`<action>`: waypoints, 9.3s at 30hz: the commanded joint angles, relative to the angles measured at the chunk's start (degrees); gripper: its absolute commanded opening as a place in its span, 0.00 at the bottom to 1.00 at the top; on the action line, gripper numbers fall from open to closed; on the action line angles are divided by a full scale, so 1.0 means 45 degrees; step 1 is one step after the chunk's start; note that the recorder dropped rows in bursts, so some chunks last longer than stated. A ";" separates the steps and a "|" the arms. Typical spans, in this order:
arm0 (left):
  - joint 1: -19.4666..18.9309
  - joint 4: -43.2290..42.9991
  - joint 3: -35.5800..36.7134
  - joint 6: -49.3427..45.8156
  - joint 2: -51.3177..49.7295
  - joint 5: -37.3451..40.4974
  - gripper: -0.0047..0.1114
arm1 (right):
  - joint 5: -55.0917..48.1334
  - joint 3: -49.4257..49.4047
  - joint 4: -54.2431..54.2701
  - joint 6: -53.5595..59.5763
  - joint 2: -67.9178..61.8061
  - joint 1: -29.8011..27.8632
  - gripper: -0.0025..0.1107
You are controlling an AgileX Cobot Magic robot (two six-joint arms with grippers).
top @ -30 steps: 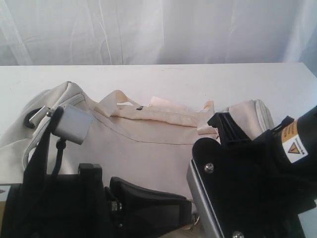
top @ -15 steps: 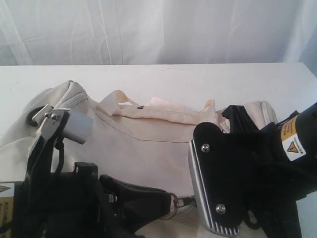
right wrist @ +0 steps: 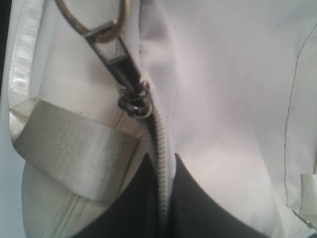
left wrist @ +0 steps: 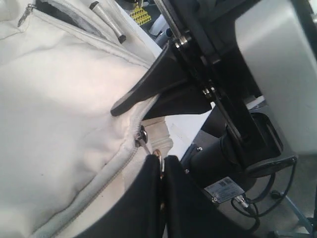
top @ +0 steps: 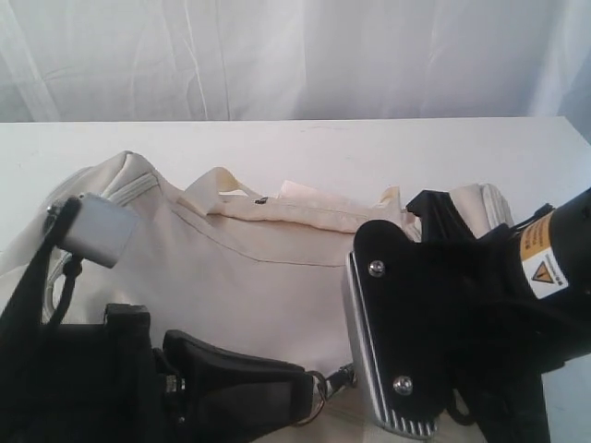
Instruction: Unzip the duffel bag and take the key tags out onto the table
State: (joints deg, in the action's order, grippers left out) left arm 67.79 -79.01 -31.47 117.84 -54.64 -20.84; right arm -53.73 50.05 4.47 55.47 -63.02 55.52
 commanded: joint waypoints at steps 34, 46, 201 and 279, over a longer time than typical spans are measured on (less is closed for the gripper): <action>0.0072 0.1480 -0.2217 -0.4931 -0.3567 -0.5173 0.04 | 0.0350 -0.0059 -0.1263 -0.0475 0.0024 -0.0129 0.02; 0.0072 0.2125 -0.2664 -0.6862 -0.3126 -0.2925 0.04 | 0.0139 -0.0059 -0.1263 -0.0475 0.0024 -0.0129 0.02; 0.0072 -0.4652 0.1953 0.0143 0.2220 0.0702 0.04 | 0.2443 0.0017 0.2956 0.2534 -0.1032 0.1326 0.64; 0.0072 -0.4652 0.1802 -0.3482 0.2220 0.5299 0.04 | 0.3704 0.0923 -0.5948 -0.8922 0.0649 0.1359 0.38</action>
State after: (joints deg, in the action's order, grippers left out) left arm 68.21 -99.95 -21.42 108.65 -45.00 1.59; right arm -41.40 53.18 -22.91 15.98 -61.11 62.29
